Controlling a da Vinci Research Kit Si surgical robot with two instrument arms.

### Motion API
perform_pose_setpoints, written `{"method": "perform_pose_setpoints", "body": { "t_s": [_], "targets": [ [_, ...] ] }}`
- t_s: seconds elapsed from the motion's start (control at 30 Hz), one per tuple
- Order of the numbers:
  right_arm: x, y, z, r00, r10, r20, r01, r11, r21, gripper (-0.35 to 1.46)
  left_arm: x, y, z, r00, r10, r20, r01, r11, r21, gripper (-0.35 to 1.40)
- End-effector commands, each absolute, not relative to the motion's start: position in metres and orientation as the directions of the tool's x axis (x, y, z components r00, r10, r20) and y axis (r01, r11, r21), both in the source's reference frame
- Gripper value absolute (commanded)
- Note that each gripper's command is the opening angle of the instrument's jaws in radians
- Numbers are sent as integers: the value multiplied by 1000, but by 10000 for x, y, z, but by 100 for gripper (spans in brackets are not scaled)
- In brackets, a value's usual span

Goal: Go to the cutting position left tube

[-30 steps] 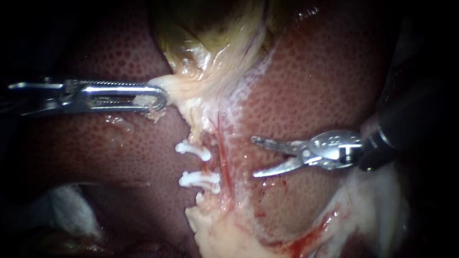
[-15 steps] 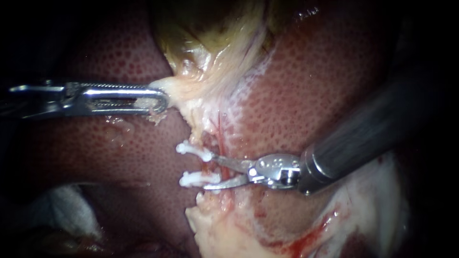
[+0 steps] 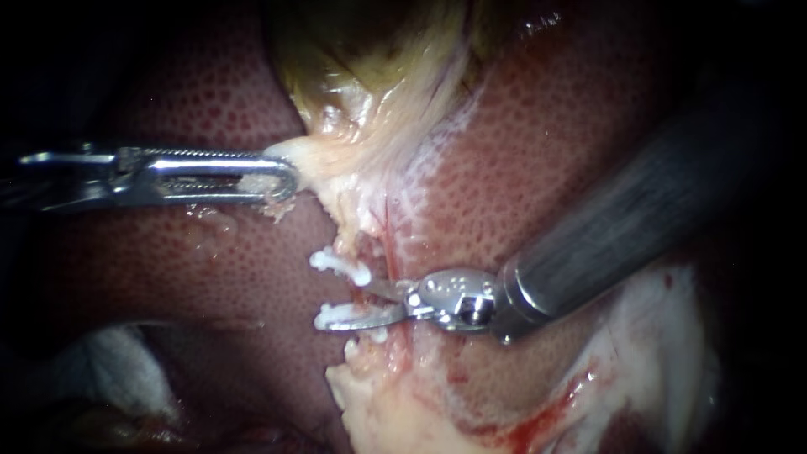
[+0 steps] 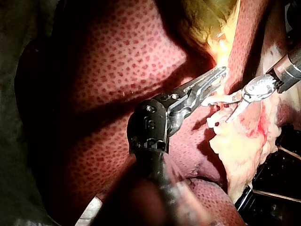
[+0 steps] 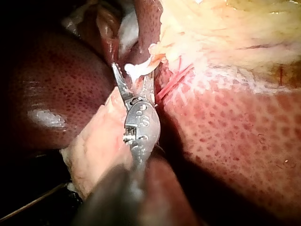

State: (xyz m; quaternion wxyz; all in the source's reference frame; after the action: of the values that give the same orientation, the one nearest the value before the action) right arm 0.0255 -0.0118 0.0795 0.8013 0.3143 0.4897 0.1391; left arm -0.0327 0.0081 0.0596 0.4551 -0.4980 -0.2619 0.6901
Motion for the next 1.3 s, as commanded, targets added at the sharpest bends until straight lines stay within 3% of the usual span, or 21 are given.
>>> {"method": "perform_pose_setpoints", "body": {
  "t_s": [0.03,0.47,0.7,1.3],
  "targets": [
    [257,-119,796,486,530,-695,93,760,644,144,-327,81,596,-90,889,-449,-367,-449,-815,-35],
    [272,-127,804,527,538,-658,114,722,682,141,-328,80,598,-91,889,-449,-366,-450,-815,-35],
    [283,-123,808,502,575,-646,103,702,705,129,-328,80,598,-91,889,-449,-366,-450,-815,-35],
    [303,-116,815,419,642,-642,79,678,730,125,-330,79,599,-91,888,-450,-366,-450,-814,-35]
  ]
}}
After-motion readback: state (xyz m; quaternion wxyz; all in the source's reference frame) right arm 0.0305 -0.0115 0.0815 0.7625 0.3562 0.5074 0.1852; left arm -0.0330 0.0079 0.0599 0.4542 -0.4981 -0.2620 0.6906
